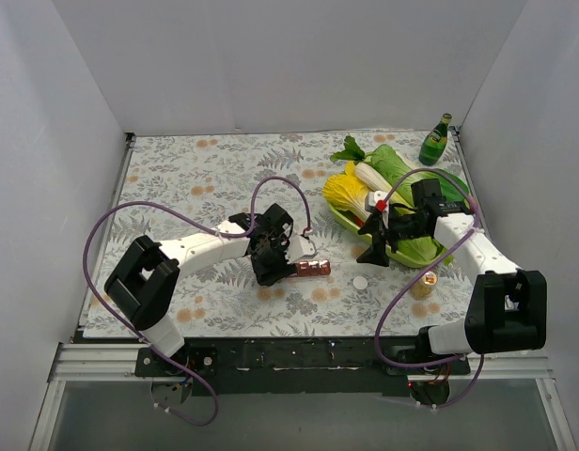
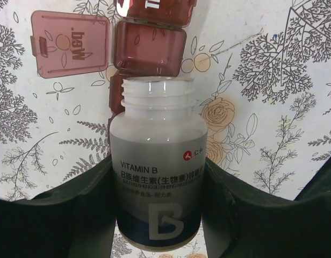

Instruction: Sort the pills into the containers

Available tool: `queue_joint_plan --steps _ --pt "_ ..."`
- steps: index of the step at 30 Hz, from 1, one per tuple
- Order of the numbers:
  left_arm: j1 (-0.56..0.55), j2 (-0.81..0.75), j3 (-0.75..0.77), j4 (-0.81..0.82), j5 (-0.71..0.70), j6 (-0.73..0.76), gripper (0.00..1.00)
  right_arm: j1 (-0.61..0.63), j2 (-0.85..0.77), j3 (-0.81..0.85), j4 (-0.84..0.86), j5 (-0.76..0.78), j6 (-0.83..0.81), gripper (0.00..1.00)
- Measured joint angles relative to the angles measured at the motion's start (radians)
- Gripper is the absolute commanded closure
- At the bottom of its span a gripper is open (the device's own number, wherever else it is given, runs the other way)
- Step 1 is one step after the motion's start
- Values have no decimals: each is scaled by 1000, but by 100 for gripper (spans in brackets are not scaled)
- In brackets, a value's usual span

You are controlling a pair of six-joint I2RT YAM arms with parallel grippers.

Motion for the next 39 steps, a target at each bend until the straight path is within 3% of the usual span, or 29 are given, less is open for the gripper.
queue_joint_plan --steps 39 --pt "-45 66 95 -94 -104 3 100 -18 24 10 -50 -23 -39 8"
